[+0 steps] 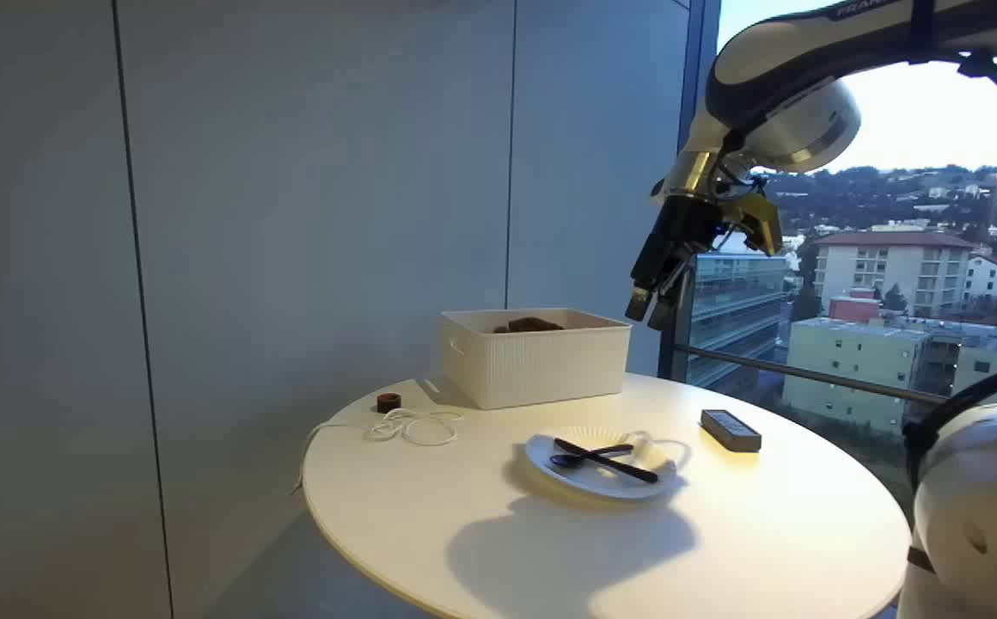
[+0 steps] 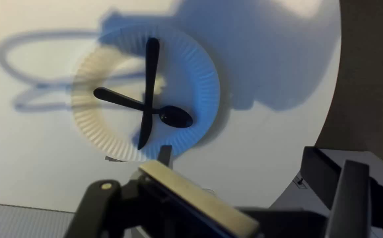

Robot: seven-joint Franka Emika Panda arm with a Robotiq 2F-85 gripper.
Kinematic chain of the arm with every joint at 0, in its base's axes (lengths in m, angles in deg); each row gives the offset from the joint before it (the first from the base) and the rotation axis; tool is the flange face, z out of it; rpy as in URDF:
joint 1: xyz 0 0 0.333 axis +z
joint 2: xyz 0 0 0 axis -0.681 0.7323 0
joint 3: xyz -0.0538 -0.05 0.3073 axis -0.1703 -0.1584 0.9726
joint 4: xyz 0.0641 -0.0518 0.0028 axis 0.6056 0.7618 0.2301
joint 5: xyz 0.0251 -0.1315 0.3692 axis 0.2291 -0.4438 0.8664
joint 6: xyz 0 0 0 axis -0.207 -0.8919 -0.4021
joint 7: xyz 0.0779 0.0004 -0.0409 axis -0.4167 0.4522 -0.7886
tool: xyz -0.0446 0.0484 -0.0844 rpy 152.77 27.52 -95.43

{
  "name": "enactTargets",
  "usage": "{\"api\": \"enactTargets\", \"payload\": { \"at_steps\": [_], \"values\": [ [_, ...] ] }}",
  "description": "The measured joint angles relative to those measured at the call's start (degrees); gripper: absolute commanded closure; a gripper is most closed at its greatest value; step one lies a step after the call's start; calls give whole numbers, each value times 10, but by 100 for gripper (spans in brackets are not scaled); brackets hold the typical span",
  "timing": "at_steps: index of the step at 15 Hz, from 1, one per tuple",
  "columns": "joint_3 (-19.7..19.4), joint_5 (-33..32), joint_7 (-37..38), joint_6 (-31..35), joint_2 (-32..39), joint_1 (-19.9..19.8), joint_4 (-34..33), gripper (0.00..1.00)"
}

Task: Remove the spoon from the plate, put it on the right side, remove the knife from the plate and put it on the left side

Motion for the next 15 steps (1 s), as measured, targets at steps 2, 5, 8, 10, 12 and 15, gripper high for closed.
{"api": "enactTargets", "payload": {
  "at_steps": [2, 5, 8, 10, 12, 15],
  "values": [
    [0, 0, 0, 1, 0, 0, -7, 0],
    [0, 0, 0, 1, -3, 0, -10, 0],
    [0, 0, 0, 1, -3, 0, -10, 0],
    [0, 0, 0, 1, -3, 0, -10, 0],
    [0, 0, 0, 1, -3, 0, -10, 0],
    [0, 0, 0, 1, -3, 0, -10, 0]
  ]
}}
